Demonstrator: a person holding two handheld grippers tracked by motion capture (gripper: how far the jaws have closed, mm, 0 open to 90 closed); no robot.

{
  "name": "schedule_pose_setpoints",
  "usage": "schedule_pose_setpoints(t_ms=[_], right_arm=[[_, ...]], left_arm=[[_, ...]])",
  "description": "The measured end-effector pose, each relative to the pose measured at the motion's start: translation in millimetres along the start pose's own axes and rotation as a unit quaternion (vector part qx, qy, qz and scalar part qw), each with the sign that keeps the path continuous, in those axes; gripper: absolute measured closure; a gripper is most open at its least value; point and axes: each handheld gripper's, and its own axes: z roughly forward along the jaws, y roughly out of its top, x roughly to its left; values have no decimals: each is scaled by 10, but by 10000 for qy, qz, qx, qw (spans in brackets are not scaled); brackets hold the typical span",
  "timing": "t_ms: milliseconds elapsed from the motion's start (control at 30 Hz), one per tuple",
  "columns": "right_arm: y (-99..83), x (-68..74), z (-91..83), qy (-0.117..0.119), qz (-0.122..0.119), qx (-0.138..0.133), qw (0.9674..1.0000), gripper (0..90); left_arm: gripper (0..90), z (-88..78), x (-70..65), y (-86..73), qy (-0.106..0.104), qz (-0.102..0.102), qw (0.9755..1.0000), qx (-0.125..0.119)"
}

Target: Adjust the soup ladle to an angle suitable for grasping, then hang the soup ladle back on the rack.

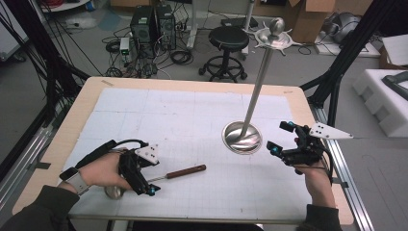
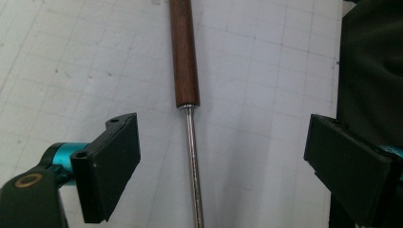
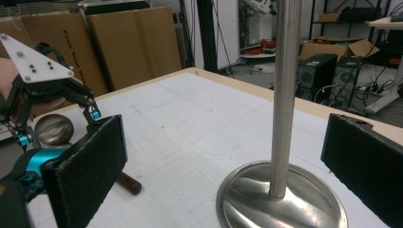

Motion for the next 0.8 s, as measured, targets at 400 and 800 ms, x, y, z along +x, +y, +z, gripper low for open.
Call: schedule_pose_setpoints(t_ms=[400,800], right_arm=[[6,-3,-17,-57,-7,-70,10000,0],[0,1,-3,-77,-8,-49,10000,0]], left_arm=[[234,-61,14,-110,284,11,9985,477],[283,142,-6,-189,374,122,9934,1081]])
